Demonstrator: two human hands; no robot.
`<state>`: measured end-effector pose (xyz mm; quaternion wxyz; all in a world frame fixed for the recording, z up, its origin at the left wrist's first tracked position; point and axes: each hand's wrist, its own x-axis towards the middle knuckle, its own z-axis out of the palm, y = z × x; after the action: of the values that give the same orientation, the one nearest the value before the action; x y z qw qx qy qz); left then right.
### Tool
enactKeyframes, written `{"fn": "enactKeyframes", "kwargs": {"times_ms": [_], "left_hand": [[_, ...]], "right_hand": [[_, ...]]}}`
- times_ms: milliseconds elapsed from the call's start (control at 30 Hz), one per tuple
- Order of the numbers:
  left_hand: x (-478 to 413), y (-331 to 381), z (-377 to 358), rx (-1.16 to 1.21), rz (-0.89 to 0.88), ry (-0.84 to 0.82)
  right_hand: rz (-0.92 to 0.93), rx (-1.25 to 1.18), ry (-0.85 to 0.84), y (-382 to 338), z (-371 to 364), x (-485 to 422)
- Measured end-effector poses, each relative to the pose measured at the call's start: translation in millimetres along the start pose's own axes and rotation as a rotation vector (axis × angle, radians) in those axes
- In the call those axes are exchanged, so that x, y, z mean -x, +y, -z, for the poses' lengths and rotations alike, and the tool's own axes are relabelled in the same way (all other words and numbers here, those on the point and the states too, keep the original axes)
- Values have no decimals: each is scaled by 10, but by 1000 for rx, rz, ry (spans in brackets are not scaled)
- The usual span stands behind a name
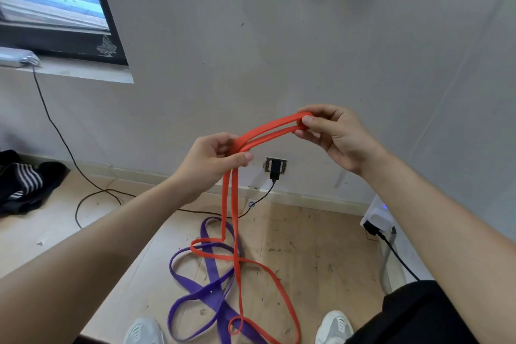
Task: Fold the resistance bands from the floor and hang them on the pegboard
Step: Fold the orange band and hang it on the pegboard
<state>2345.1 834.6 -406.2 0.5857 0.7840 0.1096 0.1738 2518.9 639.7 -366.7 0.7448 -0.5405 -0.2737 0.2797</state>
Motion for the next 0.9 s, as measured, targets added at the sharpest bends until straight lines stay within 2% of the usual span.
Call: {"fn": "enactKeyframes", "kwargs": {"times_ms": [267, 400, 533, 633, 733, 900], "left_hand": [[-154, 217, 156, 62, -11, 47], [-200, 330, 193, -105, -77, 56], [-225, 391, 187, -203, -87, -6], [-187, 353, 113, -175, -106, -24], [-155, 239, 103, -130, -106, -29], [-166, 23, 158, -161, -75, -125]], "right_hand": [[-135, 117, 0, 132, -41, -75], [-242, 439, -164, 96, -128, -90], [-105, 746, -214, -27, -250, -102], [-12, 762, -294, -61, -359, -83], [-20, 778, -405, 125, -418, -26], [-5, 795, -337, 217, -404, 41]]}}
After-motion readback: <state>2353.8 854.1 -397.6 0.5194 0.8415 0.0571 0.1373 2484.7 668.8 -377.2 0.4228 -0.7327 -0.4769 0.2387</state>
